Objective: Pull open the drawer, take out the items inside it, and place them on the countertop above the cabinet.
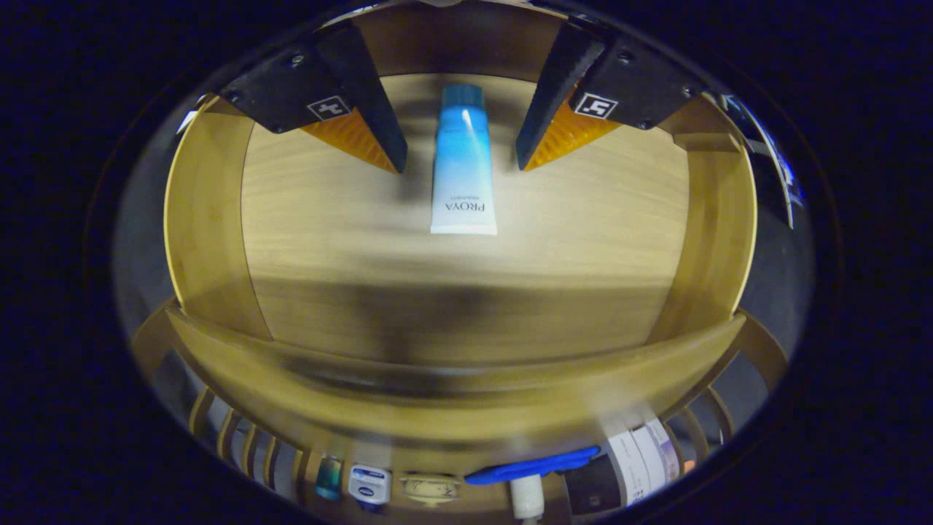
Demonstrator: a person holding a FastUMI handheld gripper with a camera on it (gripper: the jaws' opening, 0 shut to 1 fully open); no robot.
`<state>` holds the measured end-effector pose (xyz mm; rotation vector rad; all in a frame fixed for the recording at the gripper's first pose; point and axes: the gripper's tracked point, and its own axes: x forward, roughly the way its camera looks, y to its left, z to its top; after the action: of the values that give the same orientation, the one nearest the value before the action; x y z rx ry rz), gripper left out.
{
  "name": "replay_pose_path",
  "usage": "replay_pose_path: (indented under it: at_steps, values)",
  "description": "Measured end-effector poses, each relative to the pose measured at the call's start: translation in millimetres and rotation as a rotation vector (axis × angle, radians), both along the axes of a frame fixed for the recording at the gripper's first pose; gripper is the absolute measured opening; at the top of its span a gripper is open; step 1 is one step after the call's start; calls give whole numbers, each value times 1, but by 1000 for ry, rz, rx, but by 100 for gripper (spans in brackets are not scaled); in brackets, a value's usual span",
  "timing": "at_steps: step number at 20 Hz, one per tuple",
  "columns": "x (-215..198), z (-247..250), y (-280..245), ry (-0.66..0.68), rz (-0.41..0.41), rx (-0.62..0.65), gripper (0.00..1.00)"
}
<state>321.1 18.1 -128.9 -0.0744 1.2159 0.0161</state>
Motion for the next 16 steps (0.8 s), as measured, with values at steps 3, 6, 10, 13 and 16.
replay_pose_path:
  at_steps: [3,6,10,13,16]
  values:
    - [-2,-3,0,17,-4,-25,95]
    - [-8,-8,7,50,-16,-44,81]
    - [-5,-2,13,21,-39,-44,50]
    - [-7,5,12,7,-25,-35,46]
    - [-10,24,11,-14,-20,2,46]
